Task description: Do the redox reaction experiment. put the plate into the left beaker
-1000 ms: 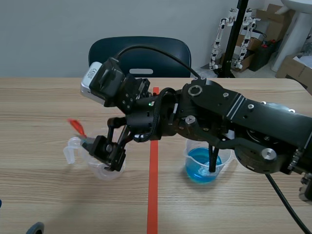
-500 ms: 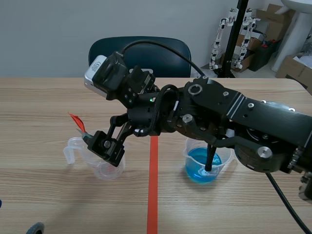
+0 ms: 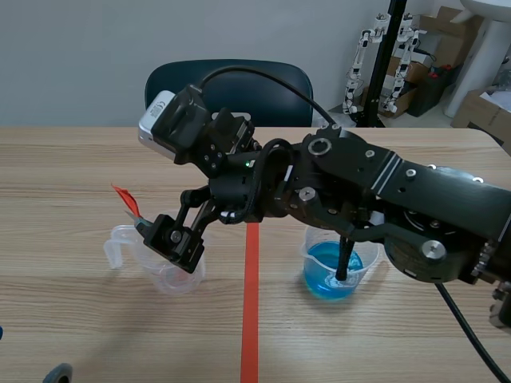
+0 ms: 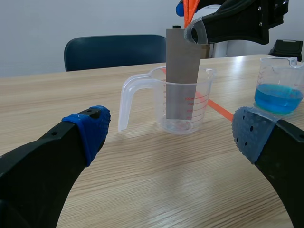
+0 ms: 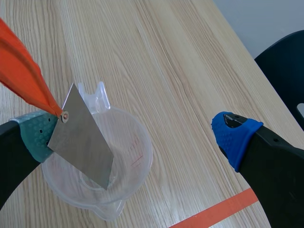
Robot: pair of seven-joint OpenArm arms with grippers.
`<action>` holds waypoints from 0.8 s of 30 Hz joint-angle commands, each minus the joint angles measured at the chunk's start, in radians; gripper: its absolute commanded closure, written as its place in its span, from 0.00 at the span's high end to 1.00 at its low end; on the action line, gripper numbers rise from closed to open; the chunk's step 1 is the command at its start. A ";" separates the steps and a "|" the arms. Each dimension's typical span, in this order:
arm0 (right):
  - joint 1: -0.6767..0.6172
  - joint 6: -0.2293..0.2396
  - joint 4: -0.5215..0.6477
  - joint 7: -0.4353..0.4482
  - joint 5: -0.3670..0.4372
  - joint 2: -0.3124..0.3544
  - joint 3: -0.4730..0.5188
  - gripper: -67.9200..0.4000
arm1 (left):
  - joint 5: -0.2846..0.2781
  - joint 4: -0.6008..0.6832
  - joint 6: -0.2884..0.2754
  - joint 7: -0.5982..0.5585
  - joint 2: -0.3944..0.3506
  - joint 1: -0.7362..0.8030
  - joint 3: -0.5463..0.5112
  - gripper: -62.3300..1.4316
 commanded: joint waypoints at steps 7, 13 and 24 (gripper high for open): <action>0.027 -0.004 0.019 0.012 0.008 -0.005 -0.001 1.00 | -0.006 0.008 -0.002 -0.014 -0.003 0.010 -0.005 0.87; 0.027 -0.004 0.019 0.011 0.007 -0.003 -0.001 1.00 | -0.006 0.008 -0.002 -0.014 -0.003 0.010 -0.005 0.87; 0.020 -0.004 0.019 0.011 0.007 -0.002 -0.001 1.00 | -0.006 0.008 -0.002 -0.014 -0.003 0.010 -0.005 0.87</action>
